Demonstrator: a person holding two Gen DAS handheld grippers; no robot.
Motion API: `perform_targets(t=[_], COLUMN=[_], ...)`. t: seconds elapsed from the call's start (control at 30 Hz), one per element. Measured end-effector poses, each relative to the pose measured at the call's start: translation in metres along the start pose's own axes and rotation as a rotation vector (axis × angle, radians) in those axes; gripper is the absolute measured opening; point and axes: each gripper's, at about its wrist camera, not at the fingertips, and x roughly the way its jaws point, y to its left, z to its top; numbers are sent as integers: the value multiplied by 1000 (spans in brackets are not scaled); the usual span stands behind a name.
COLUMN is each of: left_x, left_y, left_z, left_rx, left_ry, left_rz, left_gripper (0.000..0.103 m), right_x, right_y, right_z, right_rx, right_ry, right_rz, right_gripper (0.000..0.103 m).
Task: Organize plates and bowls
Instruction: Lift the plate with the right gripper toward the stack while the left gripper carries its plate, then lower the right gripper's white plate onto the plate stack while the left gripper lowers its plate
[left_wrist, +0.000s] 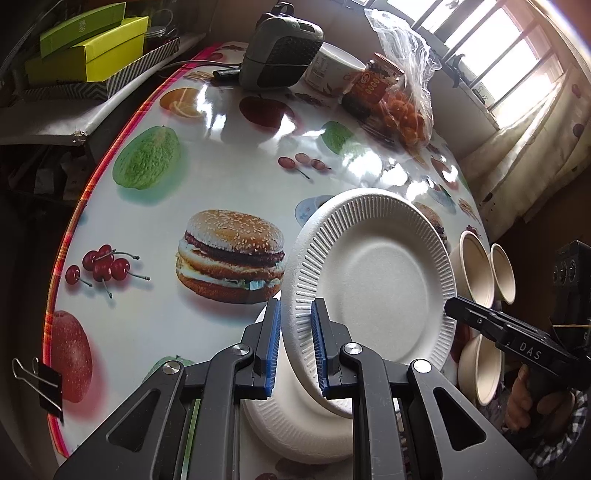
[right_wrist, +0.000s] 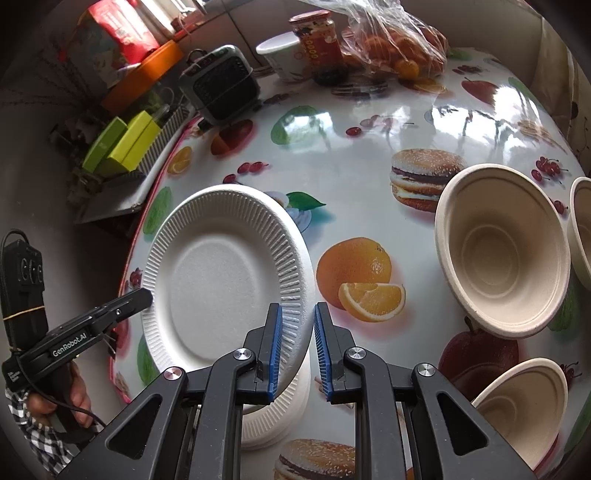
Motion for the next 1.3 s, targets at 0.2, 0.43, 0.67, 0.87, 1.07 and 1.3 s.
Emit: perform_targets(t=[0.2,0.43,0.67,0.87,1.07,1.3], left_x=[-4,-6,-2,-1,4,8], left_y=[3,8,12,16,20,21], left_z=[-11,-25,-35,-41,-44,-47], left_rx=[-1,-2,-6,-7,-14,-16], left_ry=[-4,1,15,22,33,46], left_rz=[0,9,17,23,30,35], left_gripper=[17,17,17,17,17,17], right_x=[-2,0,8,13,18,24], right_y=[3,8,9,10,12,13], right_z=[-12,-23,-33,-38,-42,-43], right_rx=[-7,-17,-17,-23,-30,-33], right_ry=[2,10,26,36,43,53], right_rz=[2,10,5,1,-4,-16], right_gripper=[17,17,17,17,18,18])
